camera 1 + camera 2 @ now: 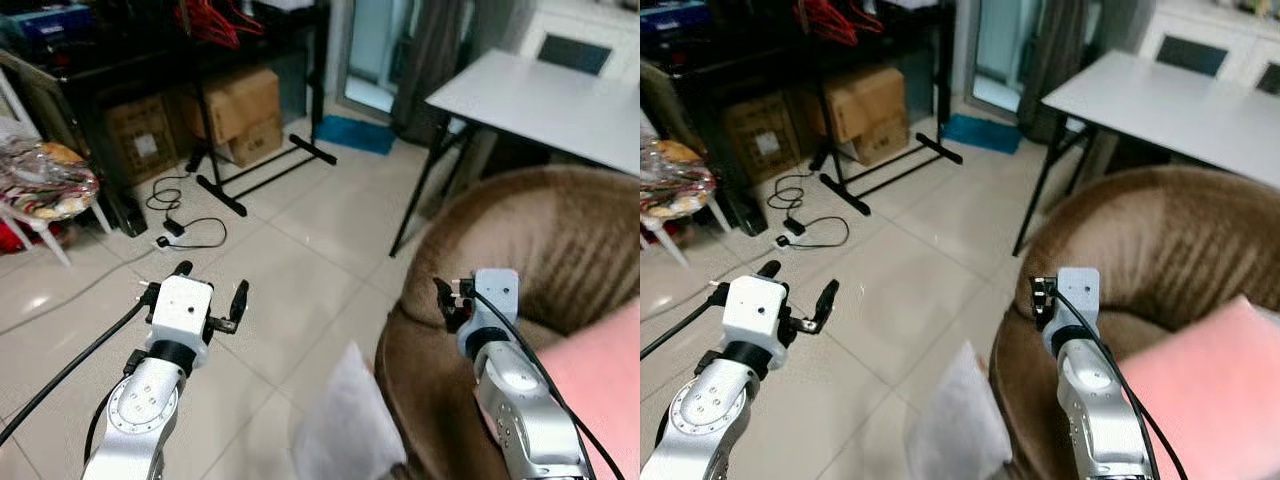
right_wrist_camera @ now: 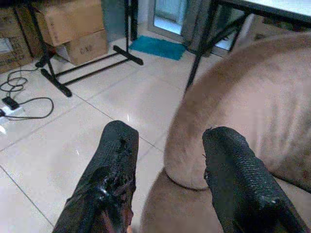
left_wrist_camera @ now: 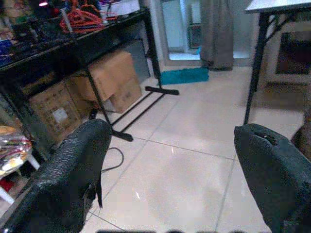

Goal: Move the pillow to the sofa from floor

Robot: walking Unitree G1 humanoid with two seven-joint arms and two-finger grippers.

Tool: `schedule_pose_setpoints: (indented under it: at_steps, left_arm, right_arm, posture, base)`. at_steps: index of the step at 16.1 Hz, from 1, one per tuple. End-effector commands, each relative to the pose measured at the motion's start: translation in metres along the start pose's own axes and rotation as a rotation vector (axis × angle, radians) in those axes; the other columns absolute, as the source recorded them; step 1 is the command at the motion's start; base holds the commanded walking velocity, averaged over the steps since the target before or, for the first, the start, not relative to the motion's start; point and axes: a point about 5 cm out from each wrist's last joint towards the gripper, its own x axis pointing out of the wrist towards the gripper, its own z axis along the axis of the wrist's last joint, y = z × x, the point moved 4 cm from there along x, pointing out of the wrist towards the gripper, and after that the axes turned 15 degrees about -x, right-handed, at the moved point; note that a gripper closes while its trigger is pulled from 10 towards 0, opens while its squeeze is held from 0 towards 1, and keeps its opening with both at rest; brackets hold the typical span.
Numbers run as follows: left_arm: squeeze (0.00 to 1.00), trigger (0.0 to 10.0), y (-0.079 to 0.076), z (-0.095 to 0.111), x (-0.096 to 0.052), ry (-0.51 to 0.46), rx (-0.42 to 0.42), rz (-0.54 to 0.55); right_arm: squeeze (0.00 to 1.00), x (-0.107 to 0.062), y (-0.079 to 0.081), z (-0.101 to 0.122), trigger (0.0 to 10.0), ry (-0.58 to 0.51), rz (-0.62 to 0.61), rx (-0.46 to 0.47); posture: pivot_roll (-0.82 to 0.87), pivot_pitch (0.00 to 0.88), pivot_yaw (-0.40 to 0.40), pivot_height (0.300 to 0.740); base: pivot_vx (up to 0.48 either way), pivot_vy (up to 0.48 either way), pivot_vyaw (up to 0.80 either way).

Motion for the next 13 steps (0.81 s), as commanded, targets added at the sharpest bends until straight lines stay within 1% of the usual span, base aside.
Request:
schedule_pose_setpoints:
  at_steps: [1, 3, 6, 8, 13]
  left_arm:
    - [0.00, 10.0, 0.0041, 0.0005, -0.0007, 0.002, 0.012, 0.007]
    - [0.00, 10.0, 0.0034, 0.0007, -0.0002, 0.001, 0.022, 0.000]
    - [0.00, 10.0, 0.0011, 0.0017, 0.0000, -0.018, 0.043, -0.010]
    - [0.00, 10.0, -0.0006, 0.0025, -0.0008, -0.029, 0.058, -0.024]
    - [0.00, 10.0, -0.0034, 0.0019, -0.0010, -0.038, 0.077, -0.041]
  right_arm:
    - [0.00, 0.0013, 0.0027, 0.0074, 10.0, -0.024, 0.000, -0.012]
    - [0.00, 0.0016, -0.0005, 0.0071, 10.0, -0.026, -0.018, -0.033]
    - [0.00, 0.0023, -0.0071, 0.0020, 10.0, -0.008, -0.042, -0.035]
    - [0.00, 0.0013, -0.0063, 0.0013, 10.0, -0.016, -0.034, -0.029]
    - [0.00, 0.0011, -0.0060, -0.0023, 10.0, -0.010, -0.036, -0.032]
  posture:
    - [0.04, 0.010, -0.075, 0.740]
    - [0.04, 0.010, -0.073, 0.740]
    - [0.04, 0.010, -0.072, 0.735]
    - [0.04, 0.009, -0.072, 0.711]
    - [0.04, 0.008, -0.073, 0.666]
  base:
    - [0.315, 0.000, 0.00]
    - [0.302, 0.000, 0.00]
    - [0.000, 0.000, 0.00]
    - [0.000, 0.000, 0.00]
    - [0.000, 0.000, 0.00]
